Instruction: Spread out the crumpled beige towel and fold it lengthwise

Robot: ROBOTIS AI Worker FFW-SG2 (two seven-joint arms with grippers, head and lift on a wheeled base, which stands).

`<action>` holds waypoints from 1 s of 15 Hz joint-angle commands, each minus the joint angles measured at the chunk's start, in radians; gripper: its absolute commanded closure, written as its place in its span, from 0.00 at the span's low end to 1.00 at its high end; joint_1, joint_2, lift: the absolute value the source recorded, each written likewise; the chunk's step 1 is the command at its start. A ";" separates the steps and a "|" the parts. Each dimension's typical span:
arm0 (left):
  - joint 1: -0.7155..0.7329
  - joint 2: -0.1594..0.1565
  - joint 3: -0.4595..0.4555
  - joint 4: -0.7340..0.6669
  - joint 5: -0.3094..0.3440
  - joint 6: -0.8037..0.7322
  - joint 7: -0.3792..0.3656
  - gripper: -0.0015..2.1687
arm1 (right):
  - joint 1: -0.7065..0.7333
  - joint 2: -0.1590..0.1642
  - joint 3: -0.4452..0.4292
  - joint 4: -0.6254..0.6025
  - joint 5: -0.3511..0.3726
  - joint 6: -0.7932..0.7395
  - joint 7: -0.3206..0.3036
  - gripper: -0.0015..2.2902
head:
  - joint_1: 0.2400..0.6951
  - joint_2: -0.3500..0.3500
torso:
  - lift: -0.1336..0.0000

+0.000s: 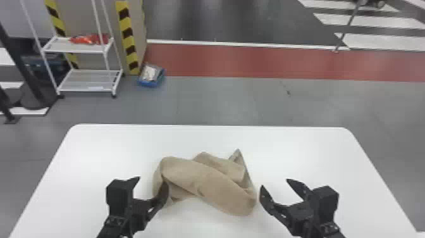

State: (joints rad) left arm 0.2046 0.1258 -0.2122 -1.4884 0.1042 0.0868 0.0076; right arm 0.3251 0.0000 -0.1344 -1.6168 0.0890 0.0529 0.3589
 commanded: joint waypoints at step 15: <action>0.230 0.018 0.117 -0.438 0.083 0.032 -0.176 0.99 | 0.018 0.001 0.019 -0.046 -0.002 0.005 -0.001 0.10 | 1.00 0.36 | 1.00</action>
State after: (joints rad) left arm 0.3901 0.1412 -0.1299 -1.8470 0.1360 0.1231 -0.1417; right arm 0.3375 0.0000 -0.1168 -1.6532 0.0901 0.0588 0.3574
